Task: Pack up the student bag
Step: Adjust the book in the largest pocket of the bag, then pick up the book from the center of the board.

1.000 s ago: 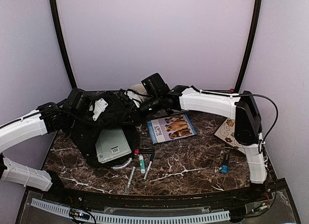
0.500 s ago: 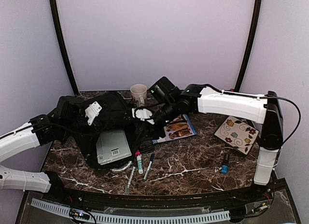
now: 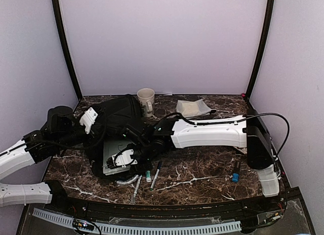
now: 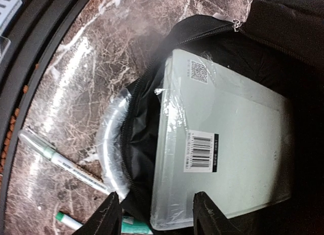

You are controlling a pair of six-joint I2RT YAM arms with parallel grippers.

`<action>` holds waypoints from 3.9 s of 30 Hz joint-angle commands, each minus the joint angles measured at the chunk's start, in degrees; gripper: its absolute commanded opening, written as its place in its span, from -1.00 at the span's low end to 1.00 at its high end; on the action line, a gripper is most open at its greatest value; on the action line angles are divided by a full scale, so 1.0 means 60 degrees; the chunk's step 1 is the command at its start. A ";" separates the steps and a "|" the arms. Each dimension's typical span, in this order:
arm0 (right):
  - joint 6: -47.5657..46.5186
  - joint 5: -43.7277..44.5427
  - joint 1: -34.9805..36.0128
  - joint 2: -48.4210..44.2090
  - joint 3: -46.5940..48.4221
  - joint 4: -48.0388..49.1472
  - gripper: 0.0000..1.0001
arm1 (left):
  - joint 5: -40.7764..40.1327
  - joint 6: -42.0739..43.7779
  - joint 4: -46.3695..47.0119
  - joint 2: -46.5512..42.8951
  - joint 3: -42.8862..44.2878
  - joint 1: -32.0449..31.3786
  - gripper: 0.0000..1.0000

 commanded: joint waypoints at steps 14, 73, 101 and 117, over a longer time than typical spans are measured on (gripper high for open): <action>-0.0575 0.2265 0.0347 0.1332 0.1086 0.0895 0.02 | 0.0638 -0.0310 0.2050 -0.0429 0.0121 0.0036 -1.00; 0.2725 0.1043 0.0462 -0.1171 -0.2195 0.2261 -0.31 | 0.0336 -0.0622 0.1998 -0.0027 -0.0246 0.0050 -1.00; 0.1179 0.2940 -0.2901 -0.2362 -0.5197 0.3032 -0.04 | 0.0102 -0.0594 0.1970 0.0359 -0.0289 0.0065 -1.00; 0.0501 0.3952 -0.2901 -0.1236 -0.5368 0.3994 -0.20 | 0.0114 -0.0578 0.2007 0.0325 -0.0313 0.0063 -1.00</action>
